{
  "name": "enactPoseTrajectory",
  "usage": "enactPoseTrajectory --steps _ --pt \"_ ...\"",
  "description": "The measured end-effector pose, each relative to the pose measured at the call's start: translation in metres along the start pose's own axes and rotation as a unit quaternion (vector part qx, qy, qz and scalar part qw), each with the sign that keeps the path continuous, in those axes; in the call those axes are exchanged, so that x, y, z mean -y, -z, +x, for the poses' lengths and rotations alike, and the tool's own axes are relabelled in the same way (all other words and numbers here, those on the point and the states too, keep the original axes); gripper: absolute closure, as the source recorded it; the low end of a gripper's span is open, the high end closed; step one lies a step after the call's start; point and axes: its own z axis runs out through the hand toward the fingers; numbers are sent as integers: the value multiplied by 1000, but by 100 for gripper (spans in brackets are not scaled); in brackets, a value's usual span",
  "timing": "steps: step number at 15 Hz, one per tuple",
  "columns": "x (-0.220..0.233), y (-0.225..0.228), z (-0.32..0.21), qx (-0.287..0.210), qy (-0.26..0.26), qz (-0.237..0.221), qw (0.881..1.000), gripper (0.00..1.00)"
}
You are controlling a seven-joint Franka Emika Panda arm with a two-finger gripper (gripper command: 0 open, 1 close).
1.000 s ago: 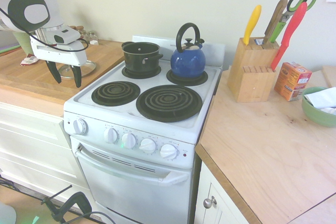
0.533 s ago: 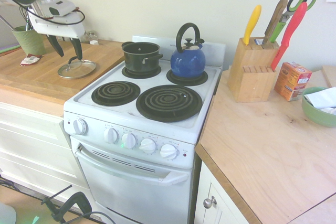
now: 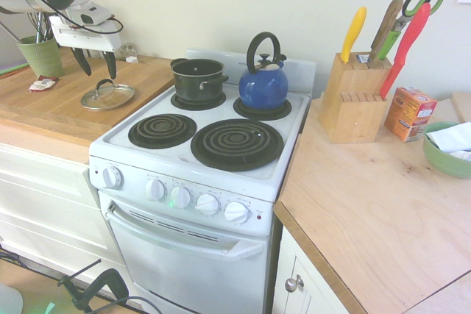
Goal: Cover the lid of the pot
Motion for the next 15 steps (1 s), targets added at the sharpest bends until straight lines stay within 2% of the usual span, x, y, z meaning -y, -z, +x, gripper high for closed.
enactPoseTrajectory --steps 2,3,15 --pt "8 -18 3 4 -5 -10 1000 0" --pt "9 -25 5 6 -8 -15 1000 100" --pt "15 -42 16 12 -35 -32 999 100"
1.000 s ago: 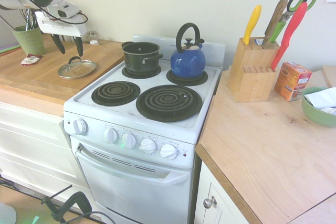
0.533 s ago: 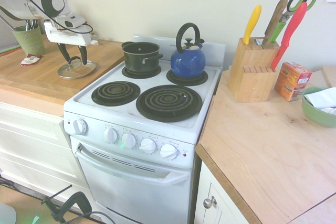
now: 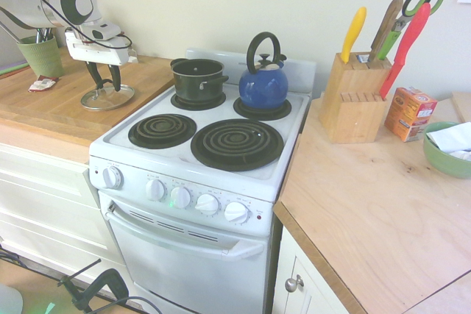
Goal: Cover the lid of the pot
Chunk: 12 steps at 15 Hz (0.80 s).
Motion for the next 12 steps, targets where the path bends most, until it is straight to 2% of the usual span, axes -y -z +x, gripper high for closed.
enactPoseTrajectory --steps 12 --pt "4 2 -8 8 -16 -5 1000 100"
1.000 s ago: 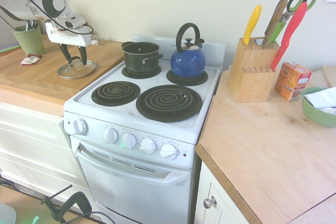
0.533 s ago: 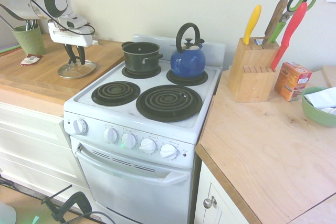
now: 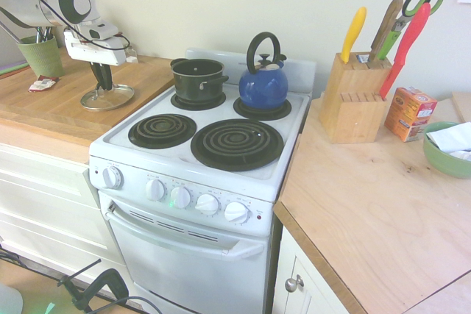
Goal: Cover the lid of the pot
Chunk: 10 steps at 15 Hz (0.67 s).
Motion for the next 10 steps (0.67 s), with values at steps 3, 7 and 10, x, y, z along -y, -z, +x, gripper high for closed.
enactPoseTrajectory --steps 3,7,10 --pt "4 16 3 -5 -13 11 1000 100" --pt "-2 87 30 -26 -39 32 998 100" --pt "-22 134 81 -46 -82 42 995 100"
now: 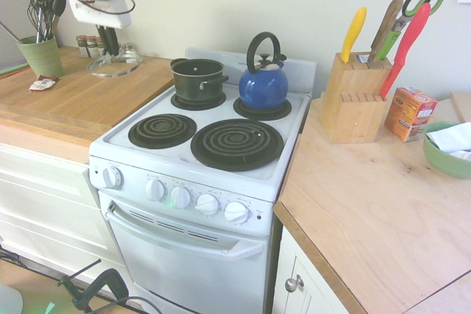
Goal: Cover the lid of the pot
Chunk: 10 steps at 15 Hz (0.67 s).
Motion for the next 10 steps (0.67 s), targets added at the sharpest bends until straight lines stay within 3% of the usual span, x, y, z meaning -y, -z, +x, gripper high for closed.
enactPoseTrajectory --steps 4,10 --pt "-30 30 93 -22 -65 7 998 100" --pt "-34 -18 157 -21 -111 -9 994 100"
